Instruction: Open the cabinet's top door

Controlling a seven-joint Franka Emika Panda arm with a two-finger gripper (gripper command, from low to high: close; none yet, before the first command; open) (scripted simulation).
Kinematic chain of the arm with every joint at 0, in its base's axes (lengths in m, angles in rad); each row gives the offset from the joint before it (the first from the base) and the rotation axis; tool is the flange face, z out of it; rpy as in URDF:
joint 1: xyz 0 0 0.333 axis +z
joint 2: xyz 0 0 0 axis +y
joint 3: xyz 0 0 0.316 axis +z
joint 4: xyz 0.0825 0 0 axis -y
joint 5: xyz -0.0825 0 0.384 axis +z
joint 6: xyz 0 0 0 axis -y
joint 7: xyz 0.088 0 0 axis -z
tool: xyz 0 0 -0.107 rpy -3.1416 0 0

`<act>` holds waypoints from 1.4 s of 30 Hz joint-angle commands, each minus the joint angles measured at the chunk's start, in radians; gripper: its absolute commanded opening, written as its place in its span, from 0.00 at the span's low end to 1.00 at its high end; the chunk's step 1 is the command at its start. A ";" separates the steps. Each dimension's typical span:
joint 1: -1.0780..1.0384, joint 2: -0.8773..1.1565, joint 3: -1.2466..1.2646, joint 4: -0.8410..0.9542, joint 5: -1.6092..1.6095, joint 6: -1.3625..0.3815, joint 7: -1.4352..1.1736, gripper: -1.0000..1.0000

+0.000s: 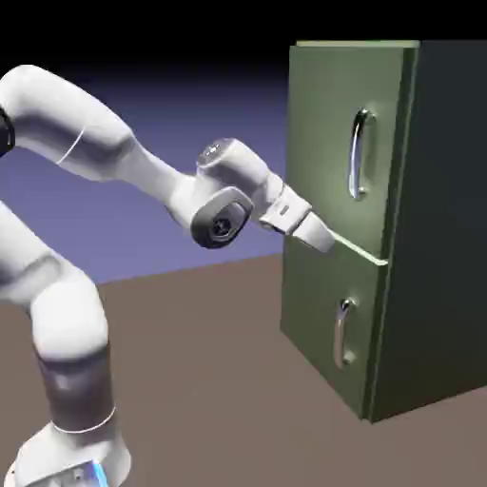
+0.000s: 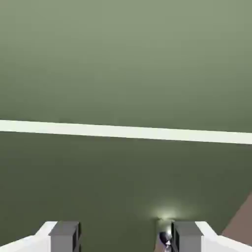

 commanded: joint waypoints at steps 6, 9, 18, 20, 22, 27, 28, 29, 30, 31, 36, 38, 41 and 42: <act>0.071 -0.037 -0.077 0.034 -0.261 -0.013 0.207 0.50; 0.106 -0.056 -0.115 0.052 -0.392 -0.020 0.310 0.50; 0.212 -0.112 -0.231 0.103 -0.783 -0.039 0.619 0.50; 0.236 -0.125 -0.256 0.114 -0.870 -0.044 0.688 0.50; 0.259 -0.137 -0.282 0.126 -0.957 -0.048 0.757 0.50; 0.318 -0.169 -0.346 0.155 -1.174 -0.059 0.929 0.50; 0.330 -0.175 -0.359 0.160 -1.218 -0.061 0.964 0.50; 0.342 -0.181 -0.372 0.166 -1.261 -0.063 0.998 0.50; 0.354 -0.187 -0.384 0.172 -1.305 -0.065 1.032 0.50; 0.366 -0.194 -0.397 0.177 -1.348 -0.068 1.067 0.50; 0.425 -0.225 -0.461 0.206 -1.566 -0.079 1.239 0.50; 0.448 -0.237 -0.487 0.217 -1.653 -0.083 1.308 0.50; 0.484 -0.256 -0.525 0.235 -1.783 -0.089 1.411 0.50; 0.495 -0.262 -0.538 0.240 -1.827 -0.092 1.445 0.50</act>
